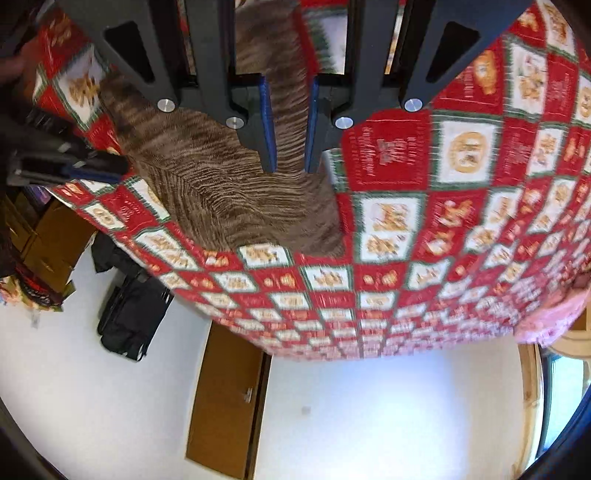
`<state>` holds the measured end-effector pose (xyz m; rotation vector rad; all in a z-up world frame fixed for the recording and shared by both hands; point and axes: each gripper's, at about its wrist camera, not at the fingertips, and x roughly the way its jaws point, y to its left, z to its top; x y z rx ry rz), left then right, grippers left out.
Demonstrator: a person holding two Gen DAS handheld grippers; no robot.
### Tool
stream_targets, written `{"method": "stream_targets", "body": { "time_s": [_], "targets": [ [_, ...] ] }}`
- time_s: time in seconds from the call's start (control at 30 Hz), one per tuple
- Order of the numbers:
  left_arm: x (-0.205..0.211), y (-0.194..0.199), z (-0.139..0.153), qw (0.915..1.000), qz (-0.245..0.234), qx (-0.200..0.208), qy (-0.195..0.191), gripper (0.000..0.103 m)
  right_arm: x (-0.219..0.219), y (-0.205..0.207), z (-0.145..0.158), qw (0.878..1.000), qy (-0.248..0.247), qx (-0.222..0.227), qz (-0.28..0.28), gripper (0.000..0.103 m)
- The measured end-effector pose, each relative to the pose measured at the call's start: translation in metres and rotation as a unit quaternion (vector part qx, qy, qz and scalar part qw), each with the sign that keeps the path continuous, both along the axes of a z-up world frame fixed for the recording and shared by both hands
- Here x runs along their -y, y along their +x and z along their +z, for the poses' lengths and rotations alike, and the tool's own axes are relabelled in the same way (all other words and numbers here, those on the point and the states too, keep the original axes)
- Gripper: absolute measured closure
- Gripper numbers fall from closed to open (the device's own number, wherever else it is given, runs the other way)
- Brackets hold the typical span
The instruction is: Fold small clothes
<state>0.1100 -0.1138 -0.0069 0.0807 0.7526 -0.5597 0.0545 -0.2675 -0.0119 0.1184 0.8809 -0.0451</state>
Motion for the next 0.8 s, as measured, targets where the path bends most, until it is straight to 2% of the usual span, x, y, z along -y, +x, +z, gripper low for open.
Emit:
{"method": "stream_targets", "body": {
  "time_s": [0.03,0.13,0.2,0.23,0.3,0.33,0.4,0.47,0.57,0.63,0.7,0.8],
  "targets": [
    [0.007,0.006,-0.009,0.9998,0.009,-0.011,0.012,0.087,-0.003,0.008,-0.006,1.0,-0.013,0.002,-0.009,0.085],
    [0.011,0.019,-0.045,0.9965,0.045,-0.047,0.052,0.086,-0.001,0.025,-0.034,0.998,-0.045,-0.039,-0.016,0.086],
    [0.003,0.017,-0.058,0.9967,0.05,-0.055,0.032,0.082,0.01,0.022,-0.05,0.997,-0.039,-0.055,-0.03,0.088],
    [-0.002,0.013,-0.059,0.9971,0.058,-0.037,0.03,0.068,0.015,0.018,-0.051,0.998,-0.027,-0.047,-0.031,0.088],
    [-0.003,0.009,-0.06,0.9957,0.07,-0.011,0.06,0.052,0.023,0.013,-0.049,0.999,0.001,-0.042,-0.035,0.089],
    [-0.004,0.009,-0.058,0.9955,0.07,-0.01,0.063,0.051,0.025,0.014,-0.047,0.998,0.008,-0.045,-0.034,0.089],
    [-0.011,0.016,-0.052,0.9958,0.071,-0.034,0.047,0.051,0.025,0.017,-0.038,0.998,0.009,-0.049,-0.031,0.089],
    [-0.013,0.025,-0.038,0.9963,0.072,-0.039,0.026,0.051,0.023,0.019,-0.024,0.999,0.004,-0.027,-0.025,0.089],
    [-0.001,0.041,-0.012,0.9968,0.073,0.012,0.03,0.051,0.024,0.032,-0.003,1.0,-0.002,0.005,-0.017,0.089],
    [0.014,0.056,-0.003,0.9966,0.07,0.024,0.036,0.051,0.032,0.05,0.001,1.0,0.001,0.012,-0.028,0.089],
    [0.029,0.075,-0.003,0.9978,0.059,0.007,0.03,0.051,0.04,0.067,-0.004,0.999,0.011,0.009,-0.035,0.087],
    [0.051,0.103,-0.021,0.9949,0.074,-0.032,0.06,0.051,0.052,0.092,-0.026,0.999,0.018,-0.01,-0.045,0.087]
  ]
}}
